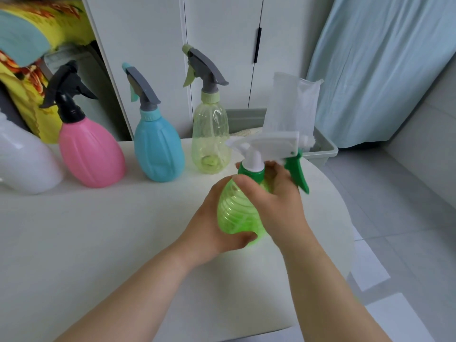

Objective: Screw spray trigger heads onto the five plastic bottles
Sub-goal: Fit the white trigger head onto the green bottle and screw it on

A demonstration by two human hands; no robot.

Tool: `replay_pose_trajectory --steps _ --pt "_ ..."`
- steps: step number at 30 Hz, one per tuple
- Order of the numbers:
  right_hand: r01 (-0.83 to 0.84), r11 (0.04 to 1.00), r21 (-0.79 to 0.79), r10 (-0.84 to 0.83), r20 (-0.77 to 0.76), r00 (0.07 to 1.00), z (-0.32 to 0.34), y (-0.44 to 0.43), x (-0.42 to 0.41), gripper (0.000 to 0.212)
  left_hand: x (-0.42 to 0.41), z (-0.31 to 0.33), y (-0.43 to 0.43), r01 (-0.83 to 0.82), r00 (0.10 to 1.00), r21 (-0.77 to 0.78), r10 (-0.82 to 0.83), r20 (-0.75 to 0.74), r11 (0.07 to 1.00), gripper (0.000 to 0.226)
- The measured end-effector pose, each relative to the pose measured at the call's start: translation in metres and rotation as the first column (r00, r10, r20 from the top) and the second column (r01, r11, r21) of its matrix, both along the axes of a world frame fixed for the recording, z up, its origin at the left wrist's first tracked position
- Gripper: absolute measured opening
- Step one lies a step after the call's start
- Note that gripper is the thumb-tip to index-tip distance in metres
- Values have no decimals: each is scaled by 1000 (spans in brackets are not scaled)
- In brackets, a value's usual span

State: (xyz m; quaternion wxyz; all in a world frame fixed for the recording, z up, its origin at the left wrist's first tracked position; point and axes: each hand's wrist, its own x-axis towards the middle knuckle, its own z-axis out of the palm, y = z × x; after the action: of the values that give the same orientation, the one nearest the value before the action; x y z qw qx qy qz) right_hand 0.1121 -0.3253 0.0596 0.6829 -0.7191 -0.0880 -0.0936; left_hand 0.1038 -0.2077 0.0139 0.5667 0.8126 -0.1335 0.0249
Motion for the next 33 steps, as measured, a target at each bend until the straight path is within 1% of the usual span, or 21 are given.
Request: replay_pose_trajectory --steps 2,3,5,7,9,12,15,17,18,21,23,24,27,29,31,33 --pt "84 989 -123 -85 -5 996 -3 6 -1 40 1 -3 1 -12 1000 7 12 -5 1000 81" --pt "82 984 -156 -83 2 997 -3 7 -3 38 1 -3 1 -14 1000 11 14 -5 1000 81" --pt "24 982 -189 -14 52 999 -1 5 -5 22 2 -3 1 -15 1000 9 15 -7 1000 79" --pt "-73 986 -152 85 76 993 4 1 -7 17 1 -2 1 -7 1000 -4 7 -12 1000 78" --pt "-182 981 -70 188 98 977 5 -3 -9 20 1 0 2 13 1000 -13 -13 -13 1000 78" --pt "-222 975 1 219 145 965 5 -5 -8 17 1 2 2 36 999 -21 -37 -21 999 75" --pt "-169 981 95 160 102 982 5 -5 -4 14 0 5 2 50 998 -22 -51 -32 998 72" --pt "-107 988 115 101 60 993 4 -4 -2 13 1 4 2 41 999 -24 -42 -32 999 71" --pt "-76 994 84 72 51 996 5 -2 -2 14 1 2 2 31 999 -25 -32 -29 999 73" --pt "33 997 -67 -32 26 999 3 6 -1 28 3 -3 3 -2 1000 -1 2 -20 1000 83" --pt "101 986 -131 -104 -14 994 2 10 -1 38 3 -5 4 -9 999 10 10 -31 1000 85" --pt "104 982 -157 -107 -12 994 2 11 -1 39 4 -5 5 -10 999 16 11 -36 1000 84" --pt "27 976 -217 -22 28 999 6 10 -6 28 4 -4 6 -3 999 30 4 -52 1000 86" --pt "-43 969 -245 58 53 997 8 5 -11 26 4 -2 6 9 998 33 -7 -60 999 85" --pt "-143 962 -233 160 56 985 7 -1 -14 29 5 -2 7 28 997 17 -27 -70 999 83" --pt "-199 962 -187 210 38 977 6 -7 -18 29 4 -1 7 40 996 0 -40 -85 999 80"
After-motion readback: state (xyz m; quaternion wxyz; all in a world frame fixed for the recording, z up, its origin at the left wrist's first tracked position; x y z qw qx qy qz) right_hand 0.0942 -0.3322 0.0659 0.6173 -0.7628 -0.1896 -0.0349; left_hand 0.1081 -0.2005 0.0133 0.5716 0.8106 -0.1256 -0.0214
